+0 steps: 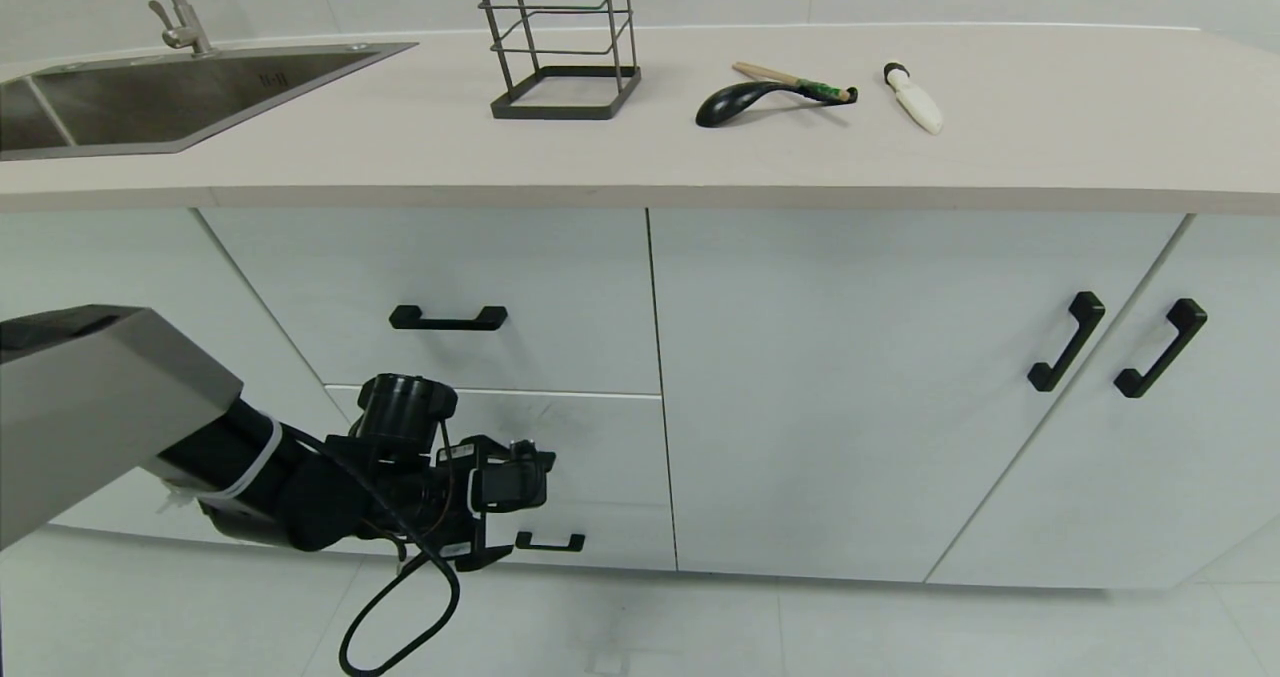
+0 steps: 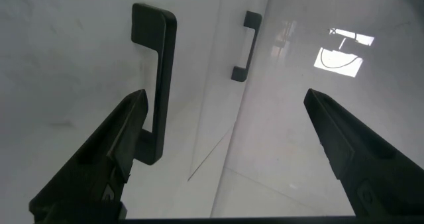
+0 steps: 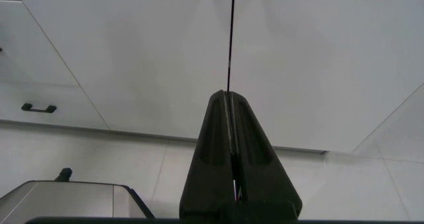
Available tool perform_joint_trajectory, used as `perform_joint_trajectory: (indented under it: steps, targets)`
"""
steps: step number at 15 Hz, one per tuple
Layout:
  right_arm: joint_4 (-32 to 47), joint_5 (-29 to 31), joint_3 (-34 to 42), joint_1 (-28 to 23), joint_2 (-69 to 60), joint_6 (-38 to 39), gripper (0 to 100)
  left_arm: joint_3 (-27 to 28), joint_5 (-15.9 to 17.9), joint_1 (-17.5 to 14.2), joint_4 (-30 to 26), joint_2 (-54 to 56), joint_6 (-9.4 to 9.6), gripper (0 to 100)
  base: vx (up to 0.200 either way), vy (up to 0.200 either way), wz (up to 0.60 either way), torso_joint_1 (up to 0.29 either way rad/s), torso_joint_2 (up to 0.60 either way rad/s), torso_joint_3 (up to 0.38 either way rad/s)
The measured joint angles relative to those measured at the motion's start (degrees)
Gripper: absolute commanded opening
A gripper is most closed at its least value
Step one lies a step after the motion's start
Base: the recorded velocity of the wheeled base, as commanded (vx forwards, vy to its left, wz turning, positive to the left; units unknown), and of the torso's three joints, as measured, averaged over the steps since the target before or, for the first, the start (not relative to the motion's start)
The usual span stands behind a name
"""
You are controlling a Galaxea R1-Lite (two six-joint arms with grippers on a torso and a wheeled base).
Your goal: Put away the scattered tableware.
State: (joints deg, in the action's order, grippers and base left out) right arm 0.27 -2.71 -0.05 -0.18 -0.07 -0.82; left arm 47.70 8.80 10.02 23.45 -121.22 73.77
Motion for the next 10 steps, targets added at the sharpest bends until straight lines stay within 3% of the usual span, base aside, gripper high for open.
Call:
perform_joint_trajectory:
  steps: [10]
  targets:
    - [0.0,0.0,0.0,0.0,0.0,0.0,0,1.5,-0.6,-0.1,3.2,-3.3,-0.37,100,0.000,0.000,0.00,0.000,0.00,0.000]
